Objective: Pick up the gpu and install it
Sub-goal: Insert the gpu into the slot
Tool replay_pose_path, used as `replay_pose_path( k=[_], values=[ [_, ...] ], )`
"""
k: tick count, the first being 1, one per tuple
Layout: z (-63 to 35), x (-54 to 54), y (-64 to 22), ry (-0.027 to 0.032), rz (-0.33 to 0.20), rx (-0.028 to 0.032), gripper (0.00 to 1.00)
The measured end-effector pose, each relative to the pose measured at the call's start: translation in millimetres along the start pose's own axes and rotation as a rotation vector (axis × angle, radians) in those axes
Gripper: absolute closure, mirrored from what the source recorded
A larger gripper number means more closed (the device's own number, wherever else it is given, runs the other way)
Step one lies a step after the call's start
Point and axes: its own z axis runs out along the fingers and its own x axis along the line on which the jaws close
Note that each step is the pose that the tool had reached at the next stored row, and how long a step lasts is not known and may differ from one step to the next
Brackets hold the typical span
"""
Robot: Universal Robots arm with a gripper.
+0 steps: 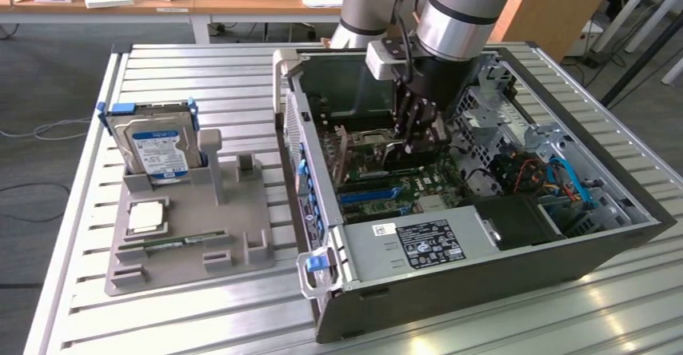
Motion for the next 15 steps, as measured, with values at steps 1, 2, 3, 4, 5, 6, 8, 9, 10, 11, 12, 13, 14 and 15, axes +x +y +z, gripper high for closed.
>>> replay_pose_path(
  k=[1,2,3,4,5,6,8,9,10,11,12,13,14,15],
  values=[
    [0.1,0.0,0.1,0.0,0.0,0.0,0.73],
    [0.1,0.0,0.5,-0.0001,0.0,0.0,0.73],
    [0.3,0.0,0.9,-0.0004,0.0,0.0002,0.73],
    [0.3,0.2,1.2,-0.0004,0.0,0.0002,0.73],
    [0.3,0.4,1.6,-0.0003,0.0,0.0001,0.73],
    [0.2,0.5,2.1,0.0,0.0,0.0,0.73],
    [0.3,0.7,2.5,-0.0002,0.0,0.0001,0.73],
    [0.3,0.9,2.7,-0.0002,0.0,0.0001,0.73],
    [0.3,1.2,2.8,0.0,0.0,0.0001,0.73],
    [0.4,1.4,2.9,0.0,0.0,0.0,0.73],
    [0.4,1.6,3.0,-0.0001,0.0,0.0,0.73],
    [0.5,1.9,3.0,-0.0001,0.0,0.0,0.73],
    [0.5,2.1,2.9,-0.0001,0.0,0.0,0.73],
    [0.5,2.5,2.9,-0.0001,0.0,0.0,0.73]
  ],
)
